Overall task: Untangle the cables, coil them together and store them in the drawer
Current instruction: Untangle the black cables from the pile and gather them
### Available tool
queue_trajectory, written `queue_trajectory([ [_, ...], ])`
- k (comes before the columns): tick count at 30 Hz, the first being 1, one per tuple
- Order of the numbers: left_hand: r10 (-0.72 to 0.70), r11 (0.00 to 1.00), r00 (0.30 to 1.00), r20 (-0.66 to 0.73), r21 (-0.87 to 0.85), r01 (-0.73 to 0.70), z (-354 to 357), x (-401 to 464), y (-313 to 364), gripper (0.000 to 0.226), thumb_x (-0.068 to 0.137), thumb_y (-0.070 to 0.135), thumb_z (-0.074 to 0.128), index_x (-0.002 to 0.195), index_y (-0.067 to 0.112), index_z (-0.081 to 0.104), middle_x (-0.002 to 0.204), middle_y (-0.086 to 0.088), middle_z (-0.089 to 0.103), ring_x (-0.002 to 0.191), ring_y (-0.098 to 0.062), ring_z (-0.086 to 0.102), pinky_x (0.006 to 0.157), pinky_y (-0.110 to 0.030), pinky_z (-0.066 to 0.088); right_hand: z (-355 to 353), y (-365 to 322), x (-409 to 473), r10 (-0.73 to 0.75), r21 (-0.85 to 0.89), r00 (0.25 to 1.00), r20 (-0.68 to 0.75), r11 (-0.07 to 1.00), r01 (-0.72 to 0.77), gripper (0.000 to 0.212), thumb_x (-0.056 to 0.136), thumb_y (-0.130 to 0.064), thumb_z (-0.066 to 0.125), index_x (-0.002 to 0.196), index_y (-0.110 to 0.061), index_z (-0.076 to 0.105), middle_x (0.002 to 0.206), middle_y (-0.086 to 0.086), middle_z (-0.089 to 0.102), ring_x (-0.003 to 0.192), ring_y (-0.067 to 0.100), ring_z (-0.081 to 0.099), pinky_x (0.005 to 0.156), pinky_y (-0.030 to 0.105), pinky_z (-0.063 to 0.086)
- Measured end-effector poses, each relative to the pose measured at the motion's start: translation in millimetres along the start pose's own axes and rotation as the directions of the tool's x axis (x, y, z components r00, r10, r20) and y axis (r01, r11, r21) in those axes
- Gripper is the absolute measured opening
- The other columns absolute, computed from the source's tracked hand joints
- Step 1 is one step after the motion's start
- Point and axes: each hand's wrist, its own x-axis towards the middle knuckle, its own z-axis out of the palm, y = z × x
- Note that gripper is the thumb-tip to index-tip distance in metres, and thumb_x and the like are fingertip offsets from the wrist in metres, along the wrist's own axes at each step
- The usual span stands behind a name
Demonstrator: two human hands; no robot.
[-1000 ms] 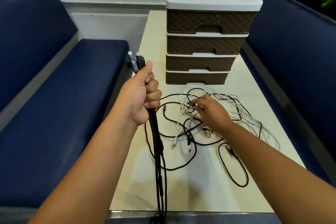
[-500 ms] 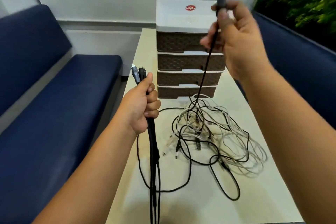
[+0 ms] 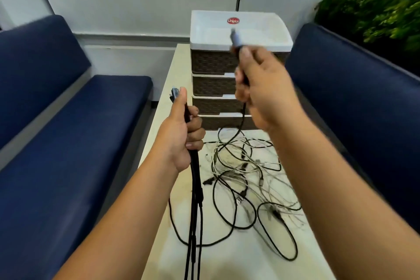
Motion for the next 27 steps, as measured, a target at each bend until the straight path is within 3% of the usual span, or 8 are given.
queue_trajectory([
  [5,0.086,0.996,0.995,-0.042,0.025,-0.085,11,-1,-2,0.054,0.085,0.071,0.049,0.079,0.017,0.054,0.054,0.007,0.023,0.042,-0.006,0.014,0.042,-0.022,0.007,13,44,-32,0.196,0.196,0.98,-0.037,0.963,-0.185,0.012,0.096,-0.003,0.04,0.093,-0.011,0.048,0.068,0.005,0.049,0.05,0.01,0.034,0.052,0.027,0.026],
  [10,0.207,0.969,0.978,-0.035,0.147,-0.2,23,-3,-10,0.041,0.087,0.058,0.058,0.075,0.019,0.052,0.05,0.007,0.034,0.038,-0.005,0.025,0.038,-0.019,0.016,22,64,-49,0.106,0.093,0.992,-0.068,0.991,-0.1,0.012,0.096,-0.001,0.05,0.092,-0.011,0.054,0.067,0.002,0.058,0.052,0.008,0.051,0.055,0.025,0.045],
  [14,0.253,0.928,0.967,-0.03,0.289,-0.234,28,-6,-12,0.032,0.092,0.041,0.061,0.077,0.014,0.059,0.057,-0.006,0.048,0.04,-0.008,0.035,0.038,-0.02,0.03,22,69,-54,0.025,0.011,0.999,-0.03,1.0,-0.025,0.006,0.096,-0.002,0.054,0.094,-0.008,0.057,0.069,0.006,0.059,0.057,0.012,0.056,0.058,0.03,0.051],
  [18,0.25,0.946,0.961,-0.119,0.24,-0.217,30,-6,-7,0.038,0.098,0.045,0.051,0.07,0.02,0.048,0.053,0.007,0.045,0.042,-0.007,0.038,0.039,-0.02,0.033,17,78,-60,0.005,-0.01,0.999,0.053,1.0,-0.004,0.004,0.094,-0.006,0.06,0.093,-0.008,0.057,0.077,0.003,0.061,0.061,0.009,0.056,0.059,0.025,0.051],
  [20,0.253,0.966,0.961,-0.114,0.092,-0.243,29,-2,1,0.038,0.099,0.046,0.048,0.07,0.022,0.043,0.056,0.008,0.041,0.044,-0.006,0.032,0.042,-0.021,0.027,8,95,-68,-0.012,-0.182,0.992,0.126,0.983,0.035,0.007,0.093,-0.017,0.063,0.09,-0.018,0.057,0.075,-0.007,0.059,0.065,0.007,0.053,0.062,0.026,0.048],
  [22,0.277,0.961,0.956,-0.1,0.007,-0.278,24,1,13,0.036,0.101,0.044,0.045,0.073,0.022,0.042,0.058,0.008,0.041,0.046,-0.006,0.03,0.045,-0.02,0.024,-7,120,-75,0.021,-0.491,0.972,0.233,0.866,0.098,0.01,0.095,-0.026,0.06,0.086,-0.024,0.058,0.074,-0.012,0.058,0.069,0.006,0.053,0.066,0.027,0.044],
  [24,0.3,0.951,0.951,-0.074,-0.049,-0.304,18,2,24,0.036,0.101,0.044,0.044,0.073,0.022,0.042,0.059,0.008,0.045,0.053,-0.007,0.045,0.052,-0.02,0.034,-25,148,-78,0.108,-0.675,0.953,0.283,0.728,0.118,0.016,0.098,-0.026,0.055,0.091,-0.016,0.065,0.083,-0.005,0.06,0.08,0.012,0.054,0.072,0.03,0.042],
  [27,0.305,0.941,0.952,-0.026,-0.147,-0.306,13,1,34,0.037,0.101,0.045,0.042,0.074,0.02,0.044,0.059,0.006,0.047,0.078,-0.014,0.069,0.072,-0.027,0.052,-48,170,-67,0.138,-0.77,0.967,0.216,0.633,0.082,0.024,0.098,-0.027,0.055,0.104,-0.01,0.07,0.1,0.002,0.061,0.095,0.016,0.055,0.079,0.023,0.037],
])
